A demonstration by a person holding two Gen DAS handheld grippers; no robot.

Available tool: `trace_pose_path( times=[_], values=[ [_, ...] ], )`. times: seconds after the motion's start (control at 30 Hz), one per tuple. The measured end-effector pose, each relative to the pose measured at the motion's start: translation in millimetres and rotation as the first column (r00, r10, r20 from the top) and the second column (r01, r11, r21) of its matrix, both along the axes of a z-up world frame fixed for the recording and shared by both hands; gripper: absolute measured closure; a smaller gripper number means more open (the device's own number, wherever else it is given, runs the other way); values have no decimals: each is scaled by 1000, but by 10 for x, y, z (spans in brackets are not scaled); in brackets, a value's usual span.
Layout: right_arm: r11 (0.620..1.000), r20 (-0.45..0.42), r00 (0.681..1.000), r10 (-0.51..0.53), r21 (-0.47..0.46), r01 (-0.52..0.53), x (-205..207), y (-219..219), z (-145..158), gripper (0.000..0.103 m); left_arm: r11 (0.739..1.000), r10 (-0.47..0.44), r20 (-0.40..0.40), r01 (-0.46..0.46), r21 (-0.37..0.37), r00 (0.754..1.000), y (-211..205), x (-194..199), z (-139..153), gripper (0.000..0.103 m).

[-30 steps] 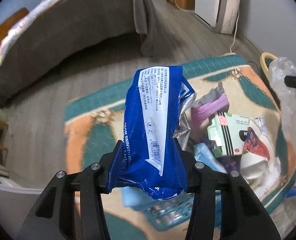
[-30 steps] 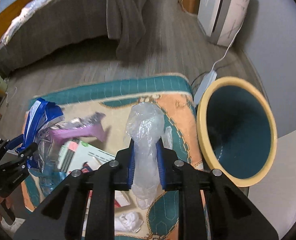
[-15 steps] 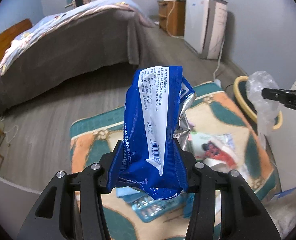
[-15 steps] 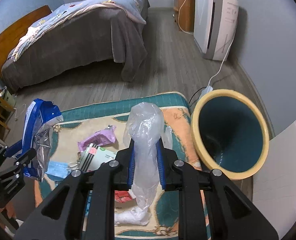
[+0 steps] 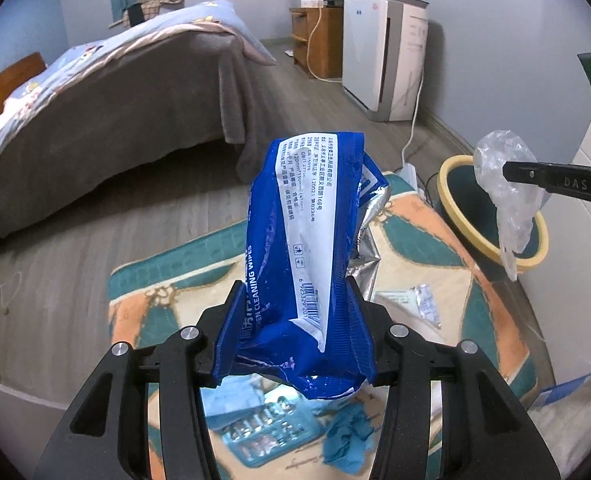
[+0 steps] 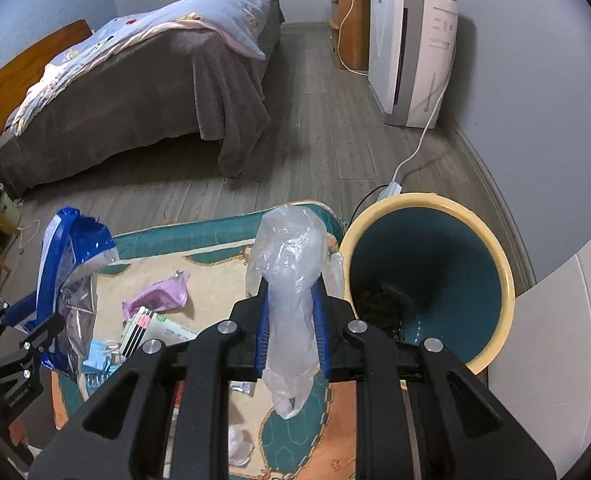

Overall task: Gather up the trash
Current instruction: 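Carry the clear plastic bag over the bin with the right gripper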

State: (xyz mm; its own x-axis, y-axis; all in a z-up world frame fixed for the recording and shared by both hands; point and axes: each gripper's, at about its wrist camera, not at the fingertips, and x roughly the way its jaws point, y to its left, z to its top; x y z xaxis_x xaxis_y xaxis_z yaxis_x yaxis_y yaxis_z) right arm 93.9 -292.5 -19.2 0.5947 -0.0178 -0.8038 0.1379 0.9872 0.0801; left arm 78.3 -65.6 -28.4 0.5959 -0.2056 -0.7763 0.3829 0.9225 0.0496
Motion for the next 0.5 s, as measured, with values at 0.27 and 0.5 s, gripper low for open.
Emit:
trace_pose_path(
  times=[0.27,0.5],
  values=[
    [1000,-14,1000,-1,21,1,81,-219,-59,85,999,-45,-4,46,26,999,-264,61,-118,52],
    [999,-21,1000,6,49,-5,96,-287,-78,84,996,-79,-24,80,51,997,-433,86,-235,52]
  ],
)
